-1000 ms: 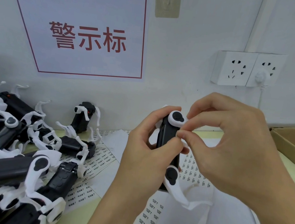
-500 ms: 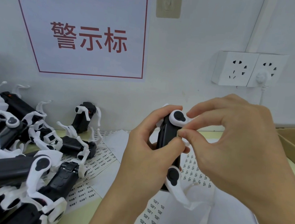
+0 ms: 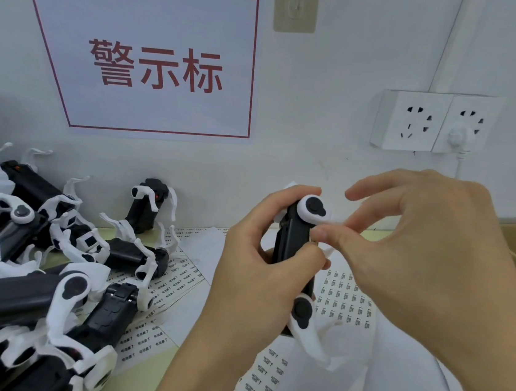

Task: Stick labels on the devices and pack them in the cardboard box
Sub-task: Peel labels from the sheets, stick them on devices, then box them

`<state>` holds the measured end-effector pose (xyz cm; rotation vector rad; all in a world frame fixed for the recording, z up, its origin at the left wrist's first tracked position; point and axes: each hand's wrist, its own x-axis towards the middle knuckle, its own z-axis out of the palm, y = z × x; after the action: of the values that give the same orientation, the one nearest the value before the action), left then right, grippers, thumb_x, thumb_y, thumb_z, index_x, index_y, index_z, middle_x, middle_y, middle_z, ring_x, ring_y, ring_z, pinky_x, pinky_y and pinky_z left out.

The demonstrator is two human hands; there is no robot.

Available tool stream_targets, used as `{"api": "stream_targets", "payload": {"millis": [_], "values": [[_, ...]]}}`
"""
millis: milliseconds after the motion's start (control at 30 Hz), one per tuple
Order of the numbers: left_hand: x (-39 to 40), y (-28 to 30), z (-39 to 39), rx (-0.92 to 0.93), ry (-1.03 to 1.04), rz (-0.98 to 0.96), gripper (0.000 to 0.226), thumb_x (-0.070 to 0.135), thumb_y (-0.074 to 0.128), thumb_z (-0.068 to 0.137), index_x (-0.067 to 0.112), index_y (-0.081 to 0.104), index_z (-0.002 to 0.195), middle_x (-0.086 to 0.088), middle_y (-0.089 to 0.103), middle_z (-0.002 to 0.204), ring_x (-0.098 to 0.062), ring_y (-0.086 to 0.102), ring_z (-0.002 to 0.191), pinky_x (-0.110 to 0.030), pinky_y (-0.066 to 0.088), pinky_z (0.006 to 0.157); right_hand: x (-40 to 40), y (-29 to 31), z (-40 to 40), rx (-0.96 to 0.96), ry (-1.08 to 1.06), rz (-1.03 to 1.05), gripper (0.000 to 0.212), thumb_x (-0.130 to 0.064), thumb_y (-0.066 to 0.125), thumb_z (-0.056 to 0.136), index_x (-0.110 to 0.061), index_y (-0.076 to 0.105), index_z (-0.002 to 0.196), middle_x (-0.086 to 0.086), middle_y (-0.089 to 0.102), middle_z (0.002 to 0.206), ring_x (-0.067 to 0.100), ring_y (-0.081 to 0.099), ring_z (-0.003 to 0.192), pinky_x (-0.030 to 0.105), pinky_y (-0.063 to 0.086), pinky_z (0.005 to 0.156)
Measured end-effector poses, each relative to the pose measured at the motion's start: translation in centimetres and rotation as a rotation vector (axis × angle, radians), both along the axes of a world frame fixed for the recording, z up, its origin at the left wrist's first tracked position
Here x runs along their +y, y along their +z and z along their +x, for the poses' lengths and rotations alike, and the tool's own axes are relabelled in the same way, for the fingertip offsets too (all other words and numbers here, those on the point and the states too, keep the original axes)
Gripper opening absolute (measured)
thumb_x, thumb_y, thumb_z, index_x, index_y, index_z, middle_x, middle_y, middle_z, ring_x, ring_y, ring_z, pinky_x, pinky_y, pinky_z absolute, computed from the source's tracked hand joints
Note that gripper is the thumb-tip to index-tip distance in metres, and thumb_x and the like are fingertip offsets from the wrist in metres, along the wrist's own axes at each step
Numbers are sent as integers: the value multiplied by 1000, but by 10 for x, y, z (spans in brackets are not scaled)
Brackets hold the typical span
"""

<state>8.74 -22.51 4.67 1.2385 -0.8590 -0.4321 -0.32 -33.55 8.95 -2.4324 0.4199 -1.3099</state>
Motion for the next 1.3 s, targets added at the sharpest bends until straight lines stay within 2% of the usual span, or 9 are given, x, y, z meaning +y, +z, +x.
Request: {"api": "stream_targets", "payload": {"millis": [200, 267, 367, 533, 833, 967, 1100, 1233, 1300], "values": [[0, 1, 0, 30, -26, -34, 45, 15, 61, 77, 44, 69, 110, 0, 66, 109, -14, 66, 61, -26, 51, 54, 1, -2, -2, 35, -43, 94, 30, -62, 71, 63, -34, 60, 55, -17, 60, 82, 7, 59, 86, 33, 49, 74], [1, 1, 0, 54, -49, -67, 45, 13, 59, 78, 40, 68, 113, -3, 65, 113, -17, 68, 67, -28, 51, 54, 2, -1, -6, 69, -15, 152, 32, -64, 64, 65, -32, 62, 65, -18, 60, 88, 1, 57, 96, 29, 49, 82], [1, 2, 0, 103, -92, -124, 43, 11, 56, 80, 34, 67, 116, -5, 65, 109, -24, 70, 80, -32, 51, 55, 3, 1, -9, 55, 40, 248, 20, -52, 62, 72, -34, 57, 81, -17, 59, 96, 0, 56, 103, 36, 50, 88], [2, 6, 0, 211, -97, -165, 31, 16, 58, 82, 30, 69, 108, -16, 64, 106, -29, 72, 80, -32, 51, 52, 3, 4, -10, 69, 225, 470, 20, -37, 60, 75, -36, 59, 95, -16, 63, 106, 0, 61, 104, 27, 49, 83], [2, 8, -1, 190, -46, -96, 23, 17, 56, 79, 32, 70, 91, -14, 69, 89, -29, 72, 70, -32, 51, 48, 2, 3, -10, 133, 340, 499, 22, -30, 57, 76, -36, 66, 95, -12, 68, 100, -1, 65, 86, 9, 47, 70], [-1, 17, 2, 285, -142, -113, 41, -4, 34, 93, 20, 66, 90, -11, 70, 74, -25, 64, 50, -31, 49, 37, 2, 2, -11, 178, 421, 514, 26, -29, 64, 77, -38, 66, 101, -13, 69, 103, 3, 68, 93, 18, 54, 72], [3, 24, -2, 338, -211, -124, 43, -2, 35, 71, 17, 63, 98, -17, 65, 87, -29, 52, 50, -33, 48, 40, 1, 0, -10, 184, 426, 503, 32, -38, 73, 74, -42, 63, 104, -15, 68, 107, 11, 70, 97, 45, 57, 85], [3, 18, 3, 276, -255, -120, 61, -19, 22, 81, 22, 65, 95, -16, 67, 85, -26, 55, 44, -31, 50, 38, 1, 0, -9, 144, 426, 508, 31, -33, 79, 76, -38, 64, 103, -11, 69, 104, 14, 70, 95, 48, 58, 82], [4, 12, 3, 238, -270, -148, 58, -13, 28, 84, 26, 69, 93, -11, 68, 88, -22, 60, 50, -31, 51, 44, 1, 0, -9, 130, 427, 512, 29, -26, 78, 77, -35, 64, 101, -10, 70, 101, 14, 71, 92, 49, 59, 80]]}}
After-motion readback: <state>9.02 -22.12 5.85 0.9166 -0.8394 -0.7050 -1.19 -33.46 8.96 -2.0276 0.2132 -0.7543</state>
